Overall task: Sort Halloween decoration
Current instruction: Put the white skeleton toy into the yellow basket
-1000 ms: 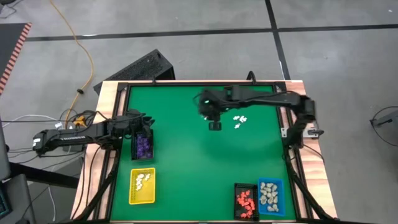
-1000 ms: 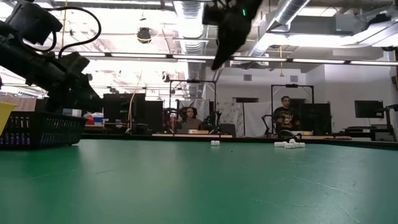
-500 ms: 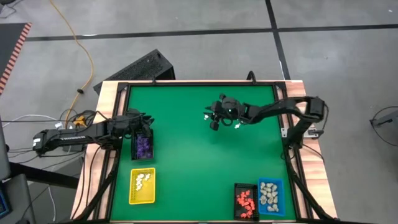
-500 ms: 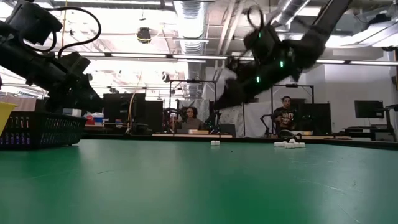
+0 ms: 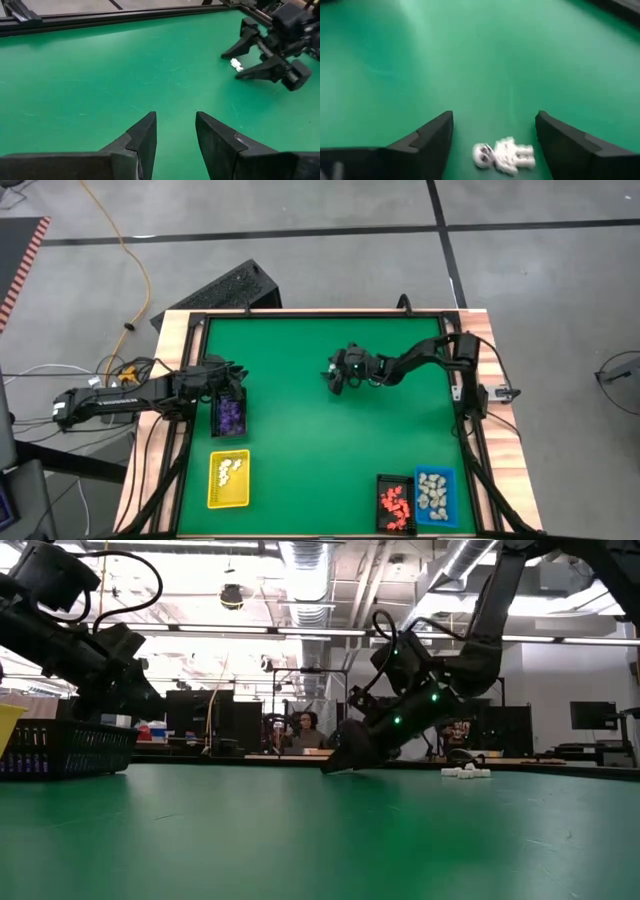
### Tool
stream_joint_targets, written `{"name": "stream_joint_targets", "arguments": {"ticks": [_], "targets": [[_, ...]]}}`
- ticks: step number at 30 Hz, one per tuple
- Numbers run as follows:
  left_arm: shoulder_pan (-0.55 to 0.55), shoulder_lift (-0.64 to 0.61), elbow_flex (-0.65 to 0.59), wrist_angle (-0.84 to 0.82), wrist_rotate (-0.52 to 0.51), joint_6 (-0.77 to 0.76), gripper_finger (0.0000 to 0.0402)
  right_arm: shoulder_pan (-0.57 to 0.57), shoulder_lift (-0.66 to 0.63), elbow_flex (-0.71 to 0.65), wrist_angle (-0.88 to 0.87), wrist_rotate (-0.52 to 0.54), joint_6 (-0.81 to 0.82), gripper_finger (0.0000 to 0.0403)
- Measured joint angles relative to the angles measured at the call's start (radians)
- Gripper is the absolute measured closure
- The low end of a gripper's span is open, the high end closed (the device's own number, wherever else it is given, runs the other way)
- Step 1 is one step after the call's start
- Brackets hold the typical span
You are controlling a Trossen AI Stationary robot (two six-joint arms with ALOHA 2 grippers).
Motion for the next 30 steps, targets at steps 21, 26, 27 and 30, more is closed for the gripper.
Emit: {"name": "stream_joint_targets", "arguments": {"ticks": [21, 26, 27, 30], "targets": [[-0.001, 0.0, 0.0, 0.0, -0.001, -0.011, 0.0276, 0.082, 0.05, -0.007, -0.057, 0.218, 0.052, 0.03], [-0.001, 0.0, 0.0, 0.0, -0.002, -0.011, 0.0276, 0.104, 0.051, -0.009, -0.03, 0.28, 0.048, 0.0344], [-0.001, 0.0, 0.0, 0.0, -0.002, -0.011, 0.0276, 0.108, 0.051, -0.009, -0.014, 0.291, 0.048, 0.0345], [-0.001, 0.0, 0.0, 0.0, -0.001, -0.011, 0.0276, 0.128, 0.045, -0.009, 0.039, 0.306, 0.045, 0.0345]]}}
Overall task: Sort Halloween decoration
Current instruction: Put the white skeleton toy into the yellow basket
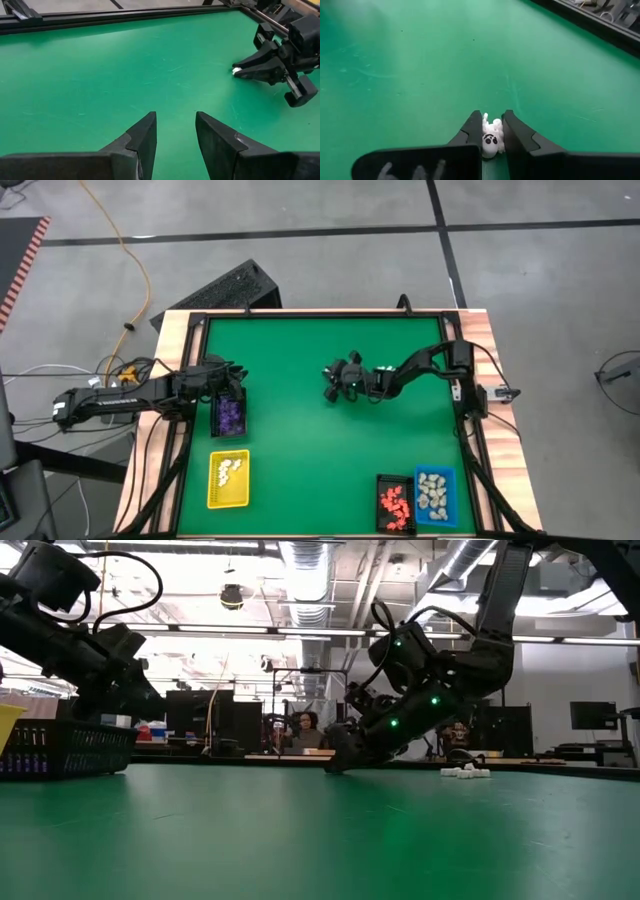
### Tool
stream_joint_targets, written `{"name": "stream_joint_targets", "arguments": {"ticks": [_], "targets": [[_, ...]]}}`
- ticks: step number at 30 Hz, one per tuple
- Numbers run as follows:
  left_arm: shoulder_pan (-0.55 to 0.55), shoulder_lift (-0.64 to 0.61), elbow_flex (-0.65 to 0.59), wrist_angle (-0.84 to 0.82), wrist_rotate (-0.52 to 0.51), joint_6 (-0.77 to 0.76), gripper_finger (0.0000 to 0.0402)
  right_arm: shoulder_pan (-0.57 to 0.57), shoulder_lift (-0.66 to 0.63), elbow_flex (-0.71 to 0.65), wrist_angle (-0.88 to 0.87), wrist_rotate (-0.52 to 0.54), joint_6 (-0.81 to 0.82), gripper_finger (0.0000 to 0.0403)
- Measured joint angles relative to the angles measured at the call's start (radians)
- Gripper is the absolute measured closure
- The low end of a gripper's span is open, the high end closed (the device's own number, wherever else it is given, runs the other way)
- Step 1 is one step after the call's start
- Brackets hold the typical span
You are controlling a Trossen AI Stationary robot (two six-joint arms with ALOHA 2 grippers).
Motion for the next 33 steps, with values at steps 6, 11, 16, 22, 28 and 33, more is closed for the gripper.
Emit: {"name": "stream_joint_targets", "arguments": {"ticks": [6, 11, 16, 22, 28, 33], "targets": [[0.0, 0.0, 0.0, 0.0, 0.0, 0.0, 0.0276, 0.024, -0.036, 0.039, 0.005, -0.014, -0.028, 0.0352], [0.0, 0.0, 0.0, 0.0, 0.001, 0.0, 0.0276, 0.055, -0.055, 0.102, 0.019, -0.017, -0.07, 0.0363], [0.0, 0.0, 0.0, 0.0, 0.001, 0.0, 0.0276, 0.087, -0.056, 0.173, 0.026, -0.048, -0.122, 0.0395], [0.0, 0.0, 0.0, 0.0, 0.006, 0.0, 0.0276, 0.12, -0.067, 0.203, -0.003, -0.066, -0.23, 0.0368], [0.0, 0.0, 0.0, 0.0, 0.035, 0.005, 0.0276, 0.11, -0.175, 0.204, -0.239, -0.047, -0.24, 0.0294], [0.0, 0.0, 0.0, 0.0, 0.02, 0.008, 0.0276, 0.068, -0.239, 0.203, -0.434, -0.125, -0.275, 0.0224]]}}
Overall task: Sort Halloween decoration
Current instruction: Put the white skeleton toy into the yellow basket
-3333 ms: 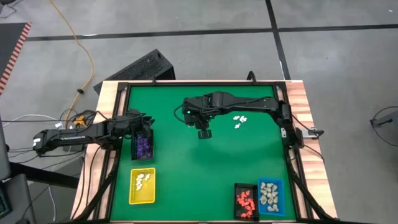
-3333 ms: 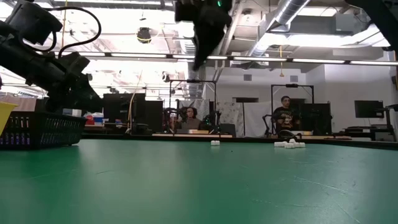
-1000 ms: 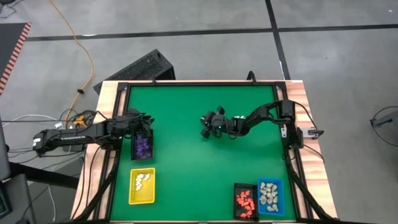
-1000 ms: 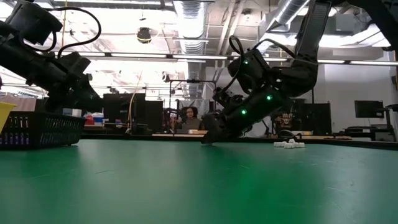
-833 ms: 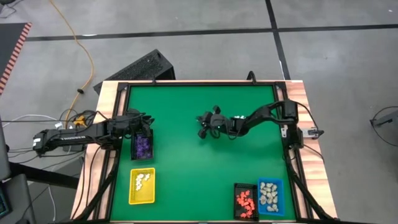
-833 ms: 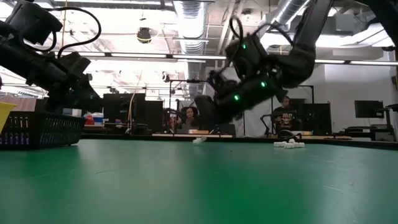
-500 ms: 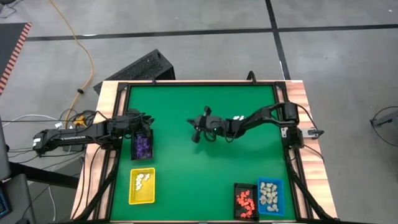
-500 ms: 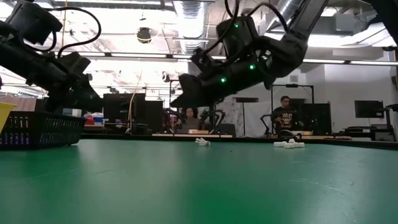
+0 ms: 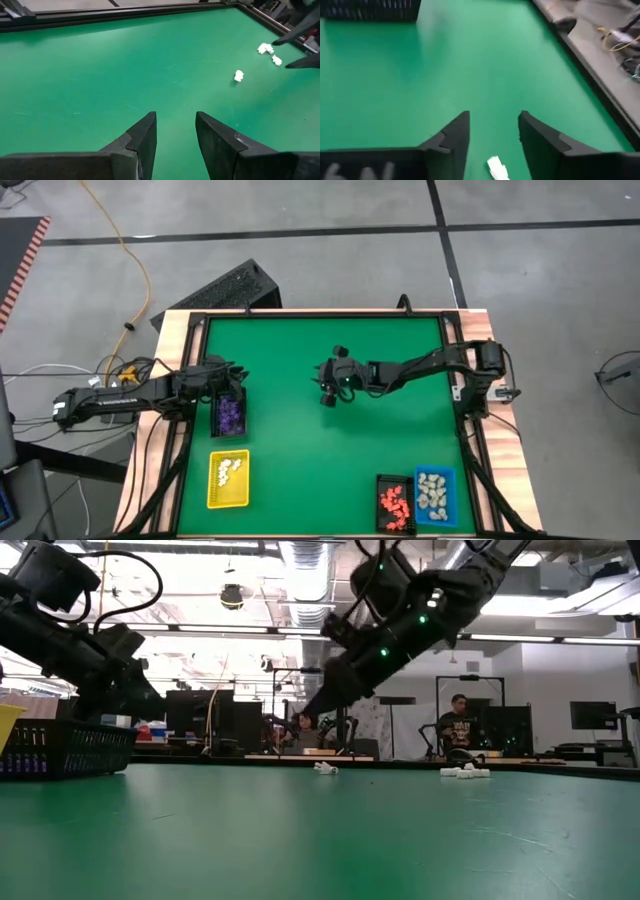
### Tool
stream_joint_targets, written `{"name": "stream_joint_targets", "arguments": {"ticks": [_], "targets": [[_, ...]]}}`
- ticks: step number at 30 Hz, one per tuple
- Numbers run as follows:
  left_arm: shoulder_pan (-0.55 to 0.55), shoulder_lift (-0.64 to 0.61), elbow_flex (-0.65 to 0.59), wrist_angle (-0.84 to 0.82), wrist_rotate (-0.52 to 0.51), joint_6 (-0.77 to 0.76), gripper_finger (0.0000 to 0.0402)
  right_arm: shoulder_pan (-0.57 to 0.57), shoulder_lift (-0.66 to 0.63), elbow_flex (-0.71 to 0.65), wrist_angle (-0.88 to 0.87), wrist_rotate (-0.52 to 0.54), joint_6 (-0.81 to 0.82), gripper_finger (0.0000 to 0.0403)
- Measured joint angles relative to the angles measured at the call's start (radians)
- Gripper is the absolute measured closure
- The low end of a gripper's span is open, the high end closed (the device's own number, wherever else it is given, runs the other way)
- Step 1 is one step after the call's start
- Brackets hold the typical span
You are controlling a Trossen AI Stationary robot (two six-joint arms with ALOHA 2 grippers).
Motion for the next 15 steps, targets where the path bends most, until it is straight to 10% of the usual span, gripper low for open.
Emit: {"name": "stream_joint_targets", "arguments": {"ticks": [15], "targets": [[0.0, 0.0, 0.0, 0.001, -0.018, 0.0, 0.0276, -0.152, 0.024, -0.271, 0.401, -0.216, 0.012, 0.0169]]}}
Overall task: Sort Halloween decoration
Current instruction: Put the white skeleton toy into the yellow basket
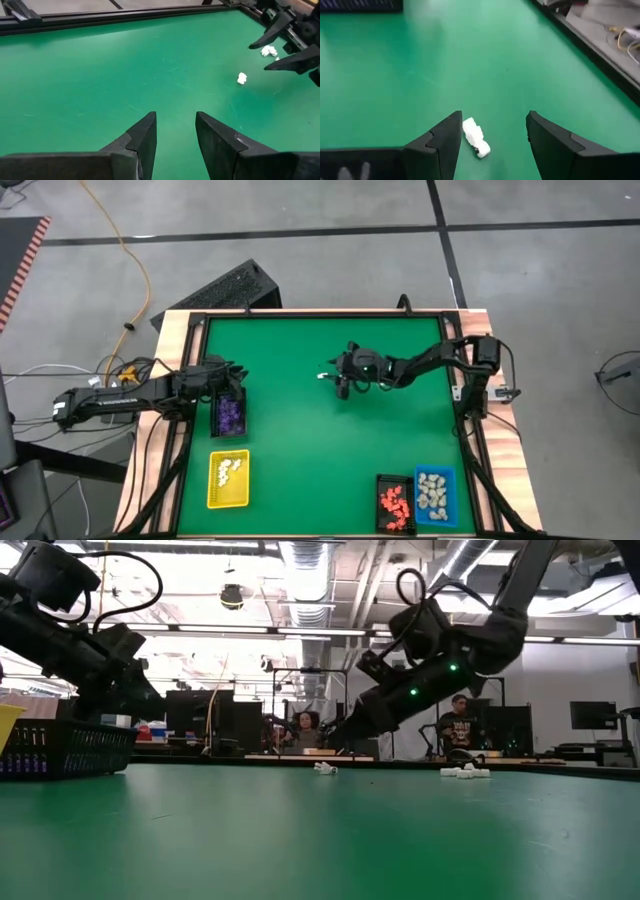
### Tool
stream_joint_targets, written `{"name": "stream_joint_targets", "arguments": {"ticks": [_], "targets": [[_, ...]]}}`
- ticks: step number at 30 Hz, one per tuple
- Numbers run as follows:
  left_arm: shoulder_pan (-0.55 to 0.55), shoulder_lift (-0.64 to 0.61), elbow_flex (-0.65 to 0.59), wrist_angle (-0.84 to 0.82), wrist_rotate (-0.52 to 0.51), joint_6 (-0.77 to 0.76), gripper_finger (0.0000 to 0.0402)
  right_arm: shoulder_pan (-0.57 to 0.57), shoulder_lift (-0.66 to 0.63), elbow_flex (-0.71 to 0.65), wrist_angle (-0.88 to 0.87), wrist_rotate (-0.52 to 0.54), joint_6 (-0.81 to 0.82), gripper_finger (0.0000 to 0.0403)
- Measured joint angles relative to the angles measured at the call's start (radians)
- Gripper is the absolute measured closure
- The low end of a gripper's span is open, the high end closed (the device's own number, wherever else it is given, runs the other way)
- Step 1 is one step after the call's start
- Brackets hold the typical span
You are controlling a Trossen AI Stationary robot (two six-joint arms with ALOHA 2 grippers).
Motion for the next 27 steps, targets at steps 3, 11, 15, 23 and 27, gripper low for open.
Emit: {"name": "stream_joint_targets", "arguments": {"ticks": [3, 11, 15, 23, 27], "targets": [[0.0, 0.0, 0.0, 0.0, -0.007, 0.0, 0.0276, -0.001, 0.022, -0.011, 0.085, -0.021, -0.019, 0.0169], [0.0, 0.013, 0.0, 0.0, -0.006, -0.005, 0.0276, 0.0, 0.166, 0.034, 0.185, -0.074, -0.028, 0.0168], [0.0, 0.021, 0.0, 0.0, -0.005, -0.005, 0.0276, -0.003, 0.223, 0.041, 0.208, -0.074, -0.009, 0.0168], [0.0, 0.028, 0.0, 0.0, -0.01, -0.003, 0.0276, -0.007, 0.254, 0.042, 0.21, -0.076, 0.045, 0.0199], [0.0, 0.028, 0.0, 0.0, -0.01, -0.003, 0.0276, -0.007, 0.253, 0.041, 0.207, -0.076, 0.05, 0.0265]]}}
